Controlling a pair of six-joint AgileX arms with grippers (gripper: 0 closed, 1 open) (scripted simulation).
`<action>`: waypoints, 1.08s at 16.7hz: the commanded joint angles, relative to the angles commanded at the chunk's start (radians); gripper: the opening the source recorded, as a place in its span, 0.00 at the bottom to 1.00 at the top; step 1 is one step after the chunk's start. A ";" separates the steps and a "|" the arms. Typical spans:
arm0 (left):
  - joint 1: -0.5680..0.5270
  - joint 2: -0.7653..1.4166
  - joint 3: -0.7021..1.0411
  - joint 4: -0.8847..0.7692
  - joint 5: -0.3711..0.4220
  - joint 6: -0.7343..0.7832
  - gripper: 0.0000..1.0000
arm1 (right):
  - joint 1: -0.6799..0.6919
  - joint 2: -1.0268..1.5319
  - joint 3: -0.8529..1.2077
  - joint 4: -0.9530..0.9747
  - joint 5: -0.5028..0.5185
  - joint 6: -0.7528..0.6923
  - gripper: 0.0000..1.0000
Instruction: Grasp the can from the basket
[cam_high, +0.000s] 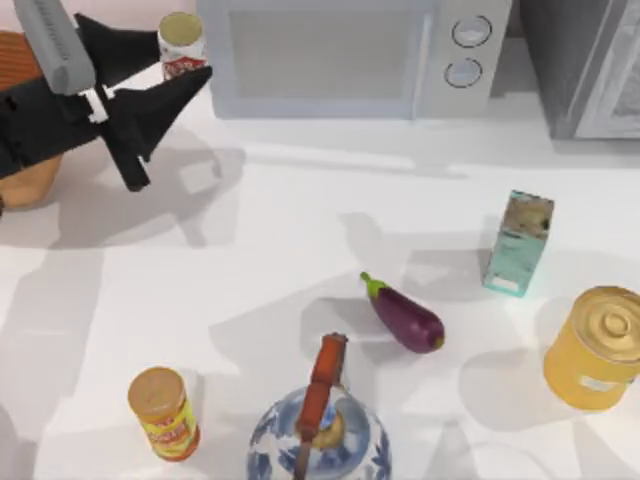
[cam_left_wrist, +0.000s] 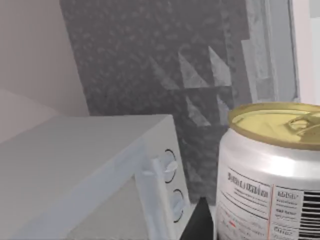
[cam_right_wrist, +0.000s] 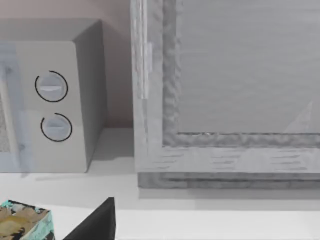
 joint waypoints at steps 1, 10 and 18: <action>-0.002 0.036 0.012 0.017 0.022 0.003 0.00 | 0.000 0.000 0.000 0.000 0.000 0.000 1.00; -0.022 0.362 0.104 0.148 0.225 0.028 0.00 | 0.000 0.000 0.000 0.000 0.000 0.000 1.00; -0.049 0.644 0.162 0.220 0.415 0.047 0.00 | 0.000 0.000 0.000 0.000 0.000 0.000 1.00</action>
